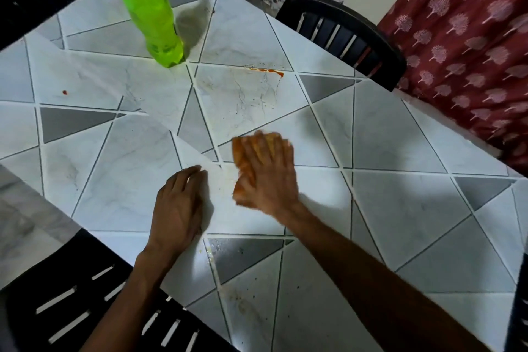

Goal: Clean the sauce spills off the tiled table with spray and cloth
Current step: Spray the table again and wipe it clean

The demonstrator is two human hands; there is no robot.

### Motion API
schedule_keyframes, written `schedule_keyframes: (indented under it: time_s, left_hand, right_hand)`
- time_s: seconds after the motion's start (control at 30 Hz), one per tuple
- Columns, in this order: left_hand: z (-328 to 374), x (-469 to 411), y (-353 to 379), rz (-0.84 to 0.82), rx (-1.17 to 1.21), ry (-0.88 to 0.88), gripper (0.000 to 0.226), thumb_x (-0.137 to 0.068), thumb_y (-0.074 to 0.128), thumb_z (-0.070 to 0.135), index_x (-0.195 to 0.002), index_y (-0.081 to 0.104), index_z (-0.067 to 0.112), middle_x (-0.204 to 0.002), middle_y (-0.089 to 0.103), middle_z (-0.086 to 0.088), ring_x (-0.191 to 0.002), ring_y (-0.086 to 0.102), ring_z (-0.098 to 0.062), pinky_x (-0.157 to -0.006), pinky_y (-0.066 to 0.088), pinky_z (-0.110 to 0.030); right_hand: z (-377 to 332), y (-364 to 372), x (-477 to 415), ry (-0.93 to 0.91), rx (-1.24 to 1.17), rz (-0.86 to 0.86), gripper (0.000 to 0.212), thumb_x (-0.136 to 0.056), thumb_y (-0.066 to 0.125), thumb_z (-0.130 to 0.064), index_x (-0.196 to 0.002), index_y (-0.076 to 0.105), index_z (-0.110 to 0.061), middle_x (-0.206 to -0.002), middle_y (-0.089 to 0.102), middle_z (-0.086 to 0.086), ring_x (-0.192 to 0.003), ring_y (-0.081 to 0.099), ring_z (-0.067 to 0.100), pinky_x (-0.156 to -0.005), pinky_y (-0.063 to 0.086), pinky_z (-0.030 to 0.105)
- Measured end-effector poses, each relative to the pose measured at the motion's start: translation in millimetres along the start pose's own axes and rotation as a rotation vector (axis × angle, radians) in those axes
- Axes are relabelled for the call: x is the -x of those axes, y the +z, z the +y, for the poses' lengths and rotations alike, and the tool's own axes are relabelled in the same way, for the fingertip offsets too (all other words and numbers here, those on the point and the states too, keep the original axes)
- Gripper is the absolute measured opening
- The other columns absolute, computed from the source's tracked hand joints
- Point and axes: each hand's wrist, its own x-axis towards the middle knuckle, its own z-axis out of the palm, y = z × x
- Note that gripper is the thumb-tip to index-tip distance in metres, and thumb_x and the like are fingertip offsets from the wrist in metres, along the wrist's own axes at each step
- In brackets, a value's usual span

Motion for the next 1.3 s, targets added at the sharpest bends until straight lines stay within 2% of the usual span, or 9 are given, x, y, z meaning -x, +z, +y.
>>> schedule_keyframes:
  time_s: [0.2,0.33,0.47,0.63,0.77,0.83,0.93,1.07,1.3]
  left_hand:
    - [-7.7,1.0,-2.3,-0.015,0.005,0.051,0.059,-0.083,0.042,0.025,-0.140,0.050,0.008,-0.146,0.047,-0.007,-0.129,0.047,-0.030,-0.101,0.041,-0.039]
    - [-8.6,-2.9,1.3,0.019,0.036,0.027,0.051,-0.088,0.043,0.021,-0.137,0.053,0.009,-0.144,0.051,-0.006,-0.125,0.051,-0.030,-0.100,0.044,-0.044]
    - [-11.4,-1.1,1.1,0.040,0.081,0.020,0.054,-0.086,0.041,0.019,-0.137,0.054,0.008,-0.143,0.052,-0.006,-0.125,0.051,-0.029,-0.103,0.043,-0.041]
    - [-14.9,7.5,-6.4,0.031,0.147,-0.018,0.063,-0.078,0.035,0.022,-0.135,0.055,0.004,-0.141,0.054,-0.011,-0.128,0.049,-0.030,-0.109,0.035,-0.030]
    - [-8.9,15.6,-9.6,-0.006,0.097,-0.017,0.056,-0.083,0.039,0.021,-0.134,0.056,0.004,-0.139,0.055,-0.012,-0.123,0.052,-0.034,-0.105,0.043,-0.038]
    - [0.0,19.0,-9.6,-0.017,0.103,-0.007,0.056,-0.081,0.043,0.020,-0.132,0.057,0.003,-0.137,0.056,-0.014,-0.121,0.053,-0.035,-0.103,0.045,-0.041]
    - [20.4,24.2,-4.9,-0.047,0.145,0.054,0.055,-0.082,0.045,0.019,-0.134,0.056,0.002,-0.138,0.055,-0.015,-0.123,0.052,-0.034,-0.105,0.045,-0.041]
    - [46.6,26.8,1.4,-0.079,0.212,0.105,0.055,-0.087,0.045,0.027,-0.136,0.055,0.003,-0.139,0.055,-0.014,-0.126,0.052,-0.031,-0.108,0.042,-0.037]
    - [62.8,16.4,18.0,-0.126,0.197,0.145,0.056,-0.089,0.041,0.030,-0.137,0.053,0.005,-0.141,0.052,-0.013,-0.129,0.048,-0.031,-0.110,0.036,-0.033]
  right_hand:
    - [42.6,9.3,108.1,-0.310,-0.007,-0.101,0.070,-0.095,0.042,-0.060,-0.158,0.025,-0.035,-0.169,0.012,-0.003,-0.155,0.010,0.031,-0.122,0.010,0.060]
    - [104.1,5.6,73.4,0.047,0.061,-0.056,0.073,-0.090,0.047,-0.053,-0.157,0.027,-0.032,-0.165,0.026,0.003,-0.150,0.025,0.036,-0.119,0.016,0.062]
    - [68.3,-6.8,-12.0,0.313,0.106,-0.023,0.072,-0.089,0.043,-0.048,-0.156,0.024,-0.026,-0.155,0.034,0.015,-0.138,0.033,0.047,-0.111,0.025,0.064]
    - [-36.8,1.6,45.8,-0.110,0.012,-0.053,0.076,-0.090,0.040,-0.050,-0.160,0.020,-0.031,-0.169,0.014,0.002,-0.154,0.009,0.038,-0.120,0.010,0.061]
    - [-4.0,16.8,141.2,-0.335,-0.037,-0.072,0.074,-0.092,0.051,-0.054,-0.159,0.026,-0.032,-0.169,0.014,-0.002,-0.155,0.008,0.032,-0.120,0.012,0.062]
    - [33.1,22.2,167.5,-0.266,-0.040,-0.064,0.076,-0.090,0.057,-0.050,-0.158,0.029,-0.031,-0.168,0.014,-0.003,-0.156,0.007,0.030,-0.118,0.015,0.065]
    - [63.5,23.2,201.6,0.112,-0.069,-0.073,0.074,-0.093,0.049,-0.050,-0.159,0.023,-0.030,-0.169,0.010,0.000,-0.156,0.005,0.031,-0.118,0.015,0.065]
    - [35.9,28.5,236.8,0.359,-0.095,-0.014,0.081,-0.088,0.049,-0.044,-0.161,0.017,-0.027,-0.169,0.012,0.007,-0.155,0.008,0.037,-0.120,0.013,0.065]
    - [-7.9,10.6,144.4,0.044,-0.112,-0.010,0.068,-0.095,0.039,-0.052,-0.158,0.023,-0.036,-0.168,0.017,0.000,-0.155,0.009,0.035,-0.120,0.011,0.062]
